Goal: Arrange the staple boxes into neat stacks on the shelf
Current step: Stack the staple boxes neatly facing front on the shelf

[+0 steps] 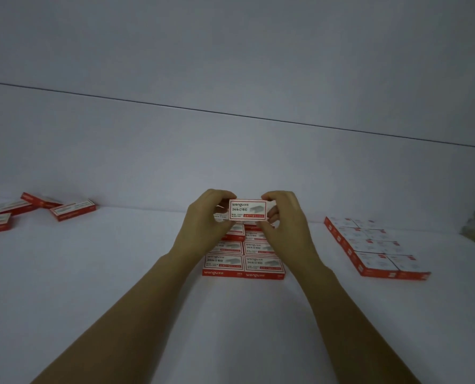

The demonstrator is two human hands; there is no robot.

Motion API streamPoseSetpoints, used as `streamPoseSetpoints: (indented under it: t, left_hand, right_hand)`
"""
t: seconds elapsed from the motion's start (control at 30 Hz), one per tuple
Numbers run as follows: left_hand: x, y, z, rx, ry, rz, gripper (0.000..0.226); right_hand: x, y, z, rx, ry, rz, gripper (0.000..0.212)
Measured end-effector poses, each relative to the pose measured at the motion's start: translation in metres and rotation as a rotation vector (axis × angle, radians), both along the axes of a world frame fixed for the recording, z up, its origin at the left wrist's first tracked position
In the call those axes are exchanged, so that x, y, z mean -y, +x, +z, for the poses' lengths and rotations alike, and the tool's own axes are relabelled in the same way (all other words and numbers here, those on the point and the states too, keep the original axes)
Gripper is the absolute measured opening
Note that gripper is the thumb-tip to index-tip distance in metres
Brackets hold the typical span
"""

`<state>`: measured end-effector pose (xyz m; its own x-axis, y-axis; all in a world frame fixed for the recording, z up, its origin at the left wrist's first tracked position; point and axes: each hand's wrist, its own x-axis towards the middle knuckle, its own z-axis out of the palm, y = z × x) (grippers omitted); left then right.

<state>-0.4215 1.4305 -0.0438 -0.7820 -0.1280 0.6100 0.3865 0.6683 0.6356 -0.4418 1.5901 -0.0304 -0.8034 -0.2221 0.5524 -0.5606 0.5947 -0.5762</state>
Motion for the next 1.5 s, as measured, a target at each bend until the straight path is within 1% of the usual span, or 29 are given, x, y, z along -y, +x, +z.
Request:
streamPoseSetpoints:
  t: [0.1, 0.17, 0.23, 0.37, 0.43, 0.53, 0.7, 0.8, 0.9, 1.0, 1.07, 1.17, 1.3, 1.5]
  left_hand:
    - [0.0, 0.006, 0.006, 0.09, 0.03, -0.03, 0.039]
    - [0.002, 0.009, 0.009, 0.215, -0.003, -0.05, 0.045]
    - [0.005, 0.011, 0.009, 0.317, -0.049, -0.035, 0.052]
    - [0.018, 0.012, 0.007, 0.39, -0.126, 0.094, 0.045]
    - [0.026, 0.012, 0.004, 0.49, -0.117, 0.128, 0.045]
    - [0.03, 0.011, -0.003, 0.61, -0.093, 0.142, 0.046]
    - [0.025, 0.008, -0.006, 0.633, -0.035, 0.069, 0.027]
    - [0.023, 0.007, -0.006, 0.629, -0.031, 0.074, 0.024]
    - [0.021, 0.007, -0.005, 0.634, -0.086, 0.081, 0.025]
    - [0.021, 0.009, 0.002, 0.67, -0.197, 0.102, 0.03]
    - [0.028, 0.014, 0.009, 0.683, -0.268, 0.152, 0.037]
    - [0.055, 0.027, 0.016, 0.664, -0.353, 0.237, 0.042]
    - [0.112, 0.057, 0.02, 0.666, -0.438, 0.374, 0.04]
    - [0.201, 0.118, 0.023, 0.685, -0.456, 0.613, 0.039]
  right_hand:
    - [-0.006, 0.001, 0.006, -0.01, 0.079, 0.019, 0.036]
    - [-0.014, 0.0, 0.01, 0.053, 0.129, 0.017, 0.037]
    - [-0.023, -0.001, 0.01, 0.16, 0.165, -0.002, 0.038]
    - [-0.039, -0.005, 0.003, 0.325, 0.247, -0.081, 0.038]
    - [-0.038, -0.007, -0.001, 0.373, 0.281, -0.106, 0.038]
    - [-0.03, -0.008, -0.003, 0.417, 0.25, -0.109, 0.044]
    - [-0.019, -0.009, -0.006, 0.437, 0.157, -0.132, 0.042]
    - [-0.015, -0.008, -0.007, 0.426, 0.172, -0.15, 0.044]
    - [-0.012, -0.008, -0.003, 0.432, 0.28, -0.167, 0.044]
    - [-0.004, -0.008, 0.009, 0.427, 0.498, -0.204, 0.045]
    - [0.007, -0.007, 0.019, 0.379, 0.613, -0.214, 0.048]
    - [0.036, -0.003, 0.033, 0.3, 0.646, -0.127, 0.048]
    - [0.092, 0.004, 0.04, 0.232, 0.726, 0.062, 0.047]
    - [0.197, 0.026, 0.029, 0.193, 0.755, 0.314, 0.046]
